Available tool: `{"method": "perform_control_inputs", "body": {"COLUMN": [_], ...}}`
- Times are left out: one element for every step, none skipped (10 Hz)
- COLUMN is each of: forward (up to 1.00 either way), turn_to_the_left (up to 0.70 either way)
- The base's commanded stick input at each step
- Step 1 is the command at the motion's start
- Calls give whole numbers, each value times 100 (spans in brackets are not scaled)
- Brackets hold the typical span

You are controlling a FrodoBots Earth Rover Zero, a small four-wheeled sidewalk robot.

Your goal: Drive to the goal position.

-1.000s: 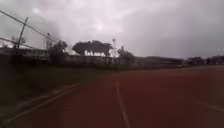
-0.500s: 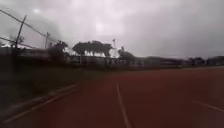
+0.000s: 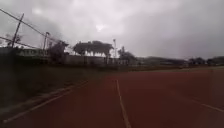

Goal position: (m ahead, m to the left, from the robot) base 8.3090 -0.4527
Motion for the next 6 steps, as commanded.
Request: {"method": "perform_control_inputs", "body": {"forward": [50,50,50,50,50,50], "turn_to_the_left": [0,0,0,0,0,0]}}
